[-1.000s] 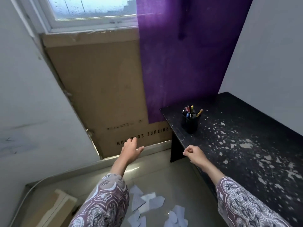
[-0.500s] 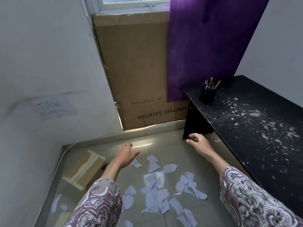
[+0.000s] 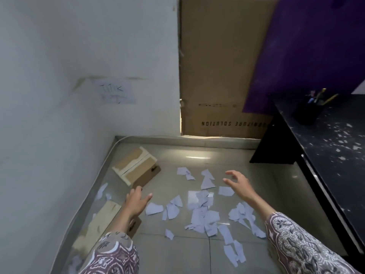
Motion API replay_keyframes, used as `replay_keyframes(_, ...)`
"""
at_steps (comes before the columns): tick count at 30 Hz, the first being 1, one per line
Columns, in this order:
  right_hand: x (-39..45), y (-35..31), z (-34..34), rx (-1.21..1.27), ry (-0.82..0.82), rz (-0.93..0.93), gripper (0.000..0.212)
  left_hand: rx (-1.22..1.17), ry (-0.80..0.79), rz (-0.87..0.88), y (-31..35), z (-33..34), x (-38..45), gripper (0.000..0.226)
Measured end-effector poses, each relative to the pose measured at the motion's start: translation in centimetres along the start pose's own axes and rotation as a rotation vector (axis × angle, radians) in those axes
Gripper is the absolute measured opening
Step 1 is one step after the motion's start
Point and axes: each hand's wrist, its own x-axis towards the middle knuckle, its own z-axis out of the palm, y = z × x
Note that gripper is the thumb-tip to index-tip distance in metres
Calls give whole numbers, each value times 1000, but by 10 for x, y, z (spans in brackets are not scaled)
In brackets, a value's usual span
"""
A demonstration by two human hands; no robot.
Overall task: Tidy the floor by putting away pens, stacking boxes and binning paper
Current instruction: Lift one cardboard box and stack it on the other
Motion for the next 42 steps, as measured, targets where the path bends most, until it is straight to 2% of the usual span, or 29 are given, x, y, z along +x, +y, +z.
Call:
replay_keyframes(9, 41, -36, 72, -79, -244, -95, 38, -141, 85, -236, -70, -2, -17, 56)
replay_keyframes(14, 69, -61, 109, -124, -326, -148, 37, -341, 186, -311, -83, 9, -17, 57)
replay_keyframes(20, 107, -93, 159, -174, -398, -200, 36, -487, 170, -342, -88, 20, 7, 56)
replay_keyframes(32, 229, -118, 263, -150, -396, -153, 36, -593, 149, -333, -136, -17, 167, 48)
replay_keyframes(36, 281, -99, 312, -148, -406, -138, 37, -652, 164, -366, -160, -2, 231, 47)
replay_keyframes(42, 372, -32, 412, -140, -444, -163, 35, -871, 246, -468, -208, 58, 355, 45)
